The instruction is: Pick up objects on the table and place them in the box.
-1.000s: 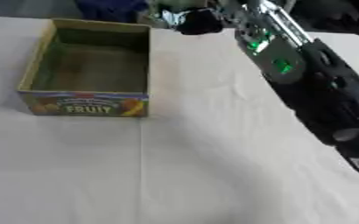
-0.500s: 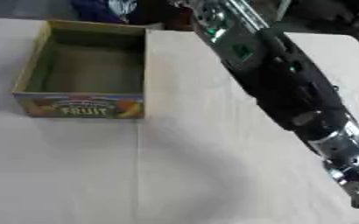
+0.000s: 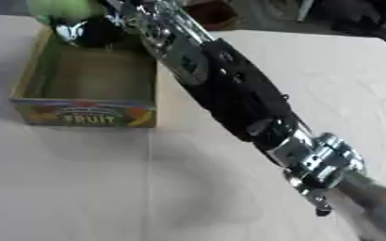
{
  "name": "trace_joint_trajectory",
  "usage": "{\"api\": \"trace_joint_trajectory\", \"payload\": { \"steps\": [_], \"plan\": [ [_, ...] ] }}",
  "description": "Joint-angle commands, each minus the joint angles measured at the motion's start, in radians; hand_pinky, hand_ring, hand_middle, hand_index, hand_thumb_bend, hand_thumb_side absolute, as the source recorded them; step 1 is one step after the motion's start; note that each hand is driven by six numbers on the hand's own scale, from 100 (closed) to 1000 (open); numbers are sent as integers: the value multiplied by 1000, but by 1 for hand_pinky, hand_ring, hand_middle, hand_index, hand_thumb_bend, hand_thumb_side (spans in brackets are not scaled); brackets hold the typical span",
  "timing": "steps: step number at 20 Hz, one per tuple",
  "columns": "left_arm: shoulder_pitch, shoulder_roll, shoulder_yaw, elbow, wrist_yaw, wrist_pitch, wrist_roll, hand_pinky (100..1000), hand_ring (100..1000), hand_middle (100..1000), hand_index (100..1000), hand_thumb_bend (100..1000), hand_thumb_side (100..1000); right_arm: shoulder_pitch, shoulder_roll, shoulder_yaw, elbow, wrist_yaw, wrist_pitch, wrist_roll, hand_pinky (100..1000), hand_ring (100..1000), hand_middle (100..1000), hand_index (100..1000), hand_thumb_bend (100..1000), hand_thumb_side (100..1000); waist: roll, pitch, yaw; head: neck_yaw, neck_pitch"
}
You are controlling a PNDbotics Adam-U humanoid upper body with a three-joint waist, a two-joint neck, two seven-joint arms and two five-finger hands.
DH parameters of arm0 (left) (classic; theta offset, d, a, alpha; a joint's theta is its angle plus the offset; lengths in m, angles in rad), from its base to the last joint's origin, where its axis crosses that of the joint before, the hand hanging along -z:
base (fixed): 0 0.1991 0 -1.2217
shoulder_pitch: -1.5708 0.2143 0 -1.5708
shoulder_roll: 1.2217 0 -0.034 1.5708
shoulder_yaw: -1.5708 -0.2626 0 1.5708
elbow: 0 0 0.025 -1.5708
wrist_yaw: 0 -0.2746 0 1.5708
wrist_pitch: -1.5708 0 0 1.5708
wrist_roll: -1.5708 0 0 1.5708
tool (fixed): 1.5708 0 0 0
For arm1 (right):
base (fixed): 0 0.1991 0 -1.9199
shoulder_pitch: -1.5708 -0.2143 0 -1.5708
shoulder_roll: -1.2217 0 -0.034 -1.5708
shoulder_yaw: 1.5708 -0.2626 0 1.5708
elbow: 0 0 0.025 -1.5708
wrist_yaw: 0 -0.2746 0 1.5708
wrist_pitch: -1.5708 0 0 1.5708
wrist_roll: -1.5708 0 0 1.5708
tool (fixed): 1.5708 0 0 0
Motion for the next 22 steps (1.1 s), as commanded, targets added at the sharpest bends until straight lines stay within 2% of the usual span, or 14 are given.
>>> {"api": "trace_joint_trajectory", "payload": {
  "steps": [1, 5, 9, 15, 19, 20, 22],
  "plan": [
    [-14, 9, -1, -20, 10, -1, -4, 446, 435, 474, 607, 100, 769, -19, 8, 0, 40, 45, -15, -24, 715, 668, 407, 664, 100, 494, 5, -15, 6, -11, -16],
    [-18, 11, 1, -20, 10, 2, -3, 446, 435, 474, 607, 100, 770, -14, 17, 6, 73, 99, -49, -19, 722, 685, 437, 685, 100, 511, -2, -14, 11, -12, -22],
    [-24, 12, 0, -20, 11, 3, -3, 445, 435, 474, 606, 100, 770, -11, 26, 15, 98, 189, -101, 30, 726, 711, 495, 716, 100, 551, -8, -12, 18, -15, -26],
    [-27, 13, -1, -20, 10, 3, -4, 445, 434, 473, 606, 100, 770, -13, 31, 18, 109, 354, -219, 113, 775, 784, 609, 782, 100, 612, -12, -9, 24, -17, -25],
    [-27, 12, 0, -20, 9, 5, -5, 445, 433, 472, 605, 100, 769, -15, 31, 11, 107, 438, -265, 131, 794, 840, 722, 861, 100, 645, -17, -7, 25, -21, -23],
    [-27, 11, 0, -20, 7, 7, -6, 446, 433, 472, 605, 100, 771, -14, 30, 10, 104, 461, -275, 130, 801, 865, 756, 887, 109, 647, -20, -6, 24, -20, -22],
    [-28, 9, 1, -20, 5, 10, -7, 446, 434, 472, 605, 100, 771, -12, 29, 10, 99, 503, -293, 128, 808, 889, 786, 903, 213, 661, -22, -6, 24, -18, -21]
  ]
}}
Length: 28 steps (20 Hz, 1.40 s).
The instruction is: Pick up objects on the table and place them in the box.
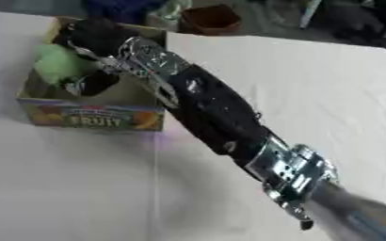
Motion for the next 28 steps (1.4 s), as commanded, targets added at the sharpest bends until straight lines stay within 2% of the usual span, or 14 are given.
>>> {"api": "trace_joint_trajectory", "payload": {
  "steps": [1, 4, 5, 11, 14, 17, 20, 28],
  "plan": [
    [-11, 9, 1, -20, -2, 4, -2, 446, 433, 472, 605, 100, 771, -20, -16, -12, -19, 71, -32, -1, 811, 897, 798, 908, 236, 658, 8, -17, -1, -1, -5],
    [-12, 9, 2, -20, -2, 5, -1, 446, 433, 472, 605, 100, 771, -21, -16, -17, -17, 109, -49, 5, 814, 908, 814, 955, 439, 627, 7, -17, 0, -1, -4],
    [-12, 10, 2, -20, -3, 5, -1, 446, 433, 472, 605, 100, 771, -23, -17, -19, -17, 120, -53, 7, 814, 911, 820, 962, 471, 625, 7, -17, 1, -2, -4],
    [-14, 14, 2, -20, -5, 8, 0, 446, 433, 471, 605, 100, 772, -39, -21, -34, -17, 160, -53, -6, 815, 917, 829, 980, 526, 640, 1, -20, 3, -6, -2],
    [-12, 15, 3, -20, -5, 8, 0, 446, 433, 471, 605, 100, 772, -45, -25, -42, -25, 136, -48, -11, 821, 914, 819, 976, 501, 657, 0, -21, 1, -5, -2],
    [-10, 16, 5, -20, -7, 9, 2, 447, 433, 471, 605, 100, 773, -44, -38, -58, -66, 53, -23, -13, 829, 907, 803, 967, 470, 681, 1, -22, -9, 5, -1],
    [-8, 17, 9, -20, -10, 9, 6, 446, 433, 471, 605, 100, 773, -30, -74, -77, -155, -70, 18, -7, 837, 899, 785, 959, 437, 716, 2, -25, -20, 24, -1],
    [2, 19, 18, -20, -14, 7, 22, 446, 434, 471, 605, 100, 772, 69, -219, -181, -488, -448, 223, -11, 849, 876, 746, 952, 414, 750, 17, -36, -52, 89, -1]
  ]
}}
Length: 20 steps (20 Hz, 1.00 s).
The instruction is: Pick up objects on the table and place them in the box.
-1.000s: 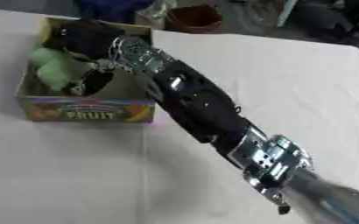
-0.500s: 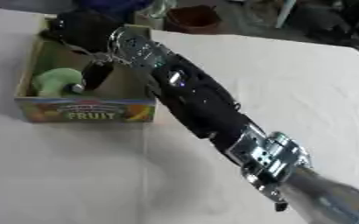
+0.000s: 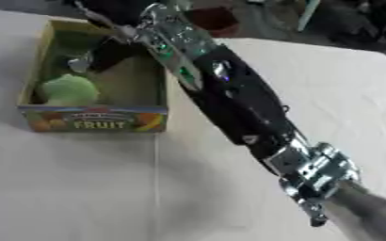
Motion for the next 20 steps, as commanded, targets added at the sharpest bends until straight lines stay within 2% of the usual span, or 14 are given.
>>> {"api": "trace_joint_trajectory", "payload": {
  "steps": [1, 4, 5, 7, 10, 11, 13, 16, 18, 20],
  "plan": [
    [1, 19, 11, -20, 0, -2, 10, 446, 434, 471, 605, 100, 771, 21, -84, -62, -147, -157, 89, -18, 851, 869, 735, 951, 402, 754, 18, -26, -8, 21, -1],
    [6, 18, 13, -20, 0, -3, 16, 446, 434, 471, 605, 100, 771, 74, -131, -119, -267, -291, 176, -52, 852, 863, 723, 950, 378, 763, 27, -31, -22, 37, 3],
    [7, 18, 14, -20, 0, -3, 18, 446, 434, 471, 605, 100, 770, 93, -143, -135, -306, -335, 201, -66, 851, 855, 711, 947, 308, 785, 29, -33, -27, 41, 4],
    [9, 19, 16, -20, 0, -4, 22, 446, 434, 471, 605, 100, 770, 131, -167, -167, -347, -434, 225, -110, 851, 849, 701, 943, 246, 771, 34, -37, -37, 49, 9],
    [12, 20, 19, -20, -2, -4, 28, 446, 434, 470, 604, 100, 769, 198, -200, -229, -359, -552, 199, -189, 856, 844, 693, 931, 176, 775, 39, -38, -50, 65, 16],
    [14, 20, 20, -20, -3, -4, 30, 446, 433, 470, 604, 100, 769, 221, -211, -248, -360, -586, 185, -220, 856, 839, 687, 920, 100, 828, 41, -39, -54, 71, 20],
    [17, 21, 24, -20, -5, -5, 35, 446, 433, 470, 604, 100, 768, 273, -237, -286, -360, -640, 159, -283, 854, 830, 669, 910, 100, 856, 44, -40, -63, 81, 28],
    [18, 20, 27, -20, -7, -8, 41, 445, 433, 470, 604, 100, 768, 354, -254, -332, -361, -719, 79, -345, 853, 820, 660, 912, 100, 889, 50, -37, -78, 93, 33],
    [20, 20, 30, -20, -9, -10, 44, 445, 433, 470, 604, 100, 767, 406, -255, -367, -361, -768, 45, -392, 852, 813, 659, 909, 100, 1000, 54, -35, -86, 97, 32],
    [21, 19, 33, -20, -10, -12, 48, 445, 433, 470, 604, 100, 767, 454, -249, -393, -361, -820, 11, -451, 849, 807, 654, 905, 100, 1000, 57, -33, -94, 100, 33]
  ]
}}
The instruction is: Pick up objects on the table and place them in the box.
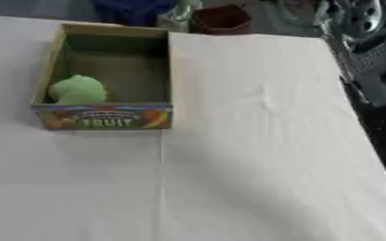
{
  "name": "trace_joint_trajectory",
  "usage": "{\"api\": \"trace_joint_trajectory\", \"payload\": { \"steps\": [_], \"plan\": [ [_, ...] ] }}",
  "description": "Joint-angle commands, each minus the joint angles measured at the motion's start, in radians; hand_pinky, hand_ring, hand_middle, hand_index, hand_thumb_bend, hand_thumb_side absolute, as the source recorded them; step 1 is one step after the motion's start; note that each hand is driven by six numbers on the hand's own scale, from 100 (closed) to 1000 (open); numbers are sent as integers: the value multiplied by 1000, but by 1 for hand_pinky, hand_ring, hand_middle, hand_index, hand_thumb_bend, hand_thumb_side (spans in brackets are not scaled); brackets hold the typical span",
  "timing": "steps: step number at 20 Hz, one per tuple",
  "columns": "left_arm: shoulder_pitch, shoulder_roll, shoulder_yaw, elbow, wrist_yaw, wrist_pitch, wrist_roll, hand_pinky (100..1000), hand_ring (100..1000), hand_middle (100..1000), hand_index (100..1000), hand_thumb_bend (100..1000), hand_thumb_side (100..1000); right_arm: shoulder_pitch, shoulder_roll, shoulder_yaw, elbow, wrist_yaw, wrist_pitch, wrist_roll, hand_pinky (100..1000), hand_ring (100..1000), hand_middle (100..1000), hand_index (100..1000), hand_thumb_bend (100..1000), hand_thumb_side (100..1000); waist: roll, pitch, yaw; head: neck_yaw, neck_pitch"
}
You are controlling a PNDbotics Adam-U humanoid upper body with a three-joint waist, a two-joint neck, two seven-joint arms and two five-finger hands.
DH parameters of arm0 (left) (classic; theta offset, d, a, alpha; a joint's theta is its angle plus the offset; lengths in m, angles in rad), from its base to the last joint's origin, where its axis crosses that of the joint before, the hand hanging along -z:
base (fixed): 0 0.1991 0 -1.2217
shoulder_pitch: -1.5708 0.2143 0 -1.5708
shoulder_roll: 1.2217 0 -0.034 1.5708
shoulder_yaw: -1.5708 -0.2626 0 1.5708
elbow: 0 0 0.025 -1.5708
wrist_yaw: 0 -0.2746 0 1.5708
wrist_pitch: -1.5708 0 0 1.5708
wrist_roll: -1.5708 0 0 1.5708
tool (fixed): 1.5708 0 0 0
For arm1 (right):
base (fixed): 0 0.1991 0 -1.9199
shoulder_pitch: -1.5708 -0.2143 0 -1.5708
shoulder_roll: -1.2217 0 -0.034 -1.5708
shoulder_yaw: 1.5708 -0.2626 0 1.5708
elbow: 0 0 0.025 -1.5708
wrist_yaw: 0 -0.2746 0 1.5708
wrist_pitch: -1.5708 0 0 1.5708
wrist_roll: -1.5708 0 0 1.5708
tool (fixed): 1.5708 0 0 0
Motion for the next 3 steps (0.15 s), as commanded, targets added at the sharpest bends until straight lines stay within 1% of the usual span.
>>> {"api": "trace_joint_trajectory", "payload": {
  "steps": [1, 3],
  "plan": [
    [-2, 18, 13, -20, -5, -3, 9, 445, 433, 470, 604, 100, 768, 45, -25, -55, -19, -87, -60, -93, 848, 806, 657, 904, 100, 1000, 8, -13, -8, 7, 7],
    [-1, 16, 15, -20, -8, -4, 11, 445, 433, 470, 603, 100, 768, 104, -6, -64, -19, -127, -111, -144, 849, 802, 655, 900, 100, 1000, 12, -10, -17, 8, 9]
  ]
}}
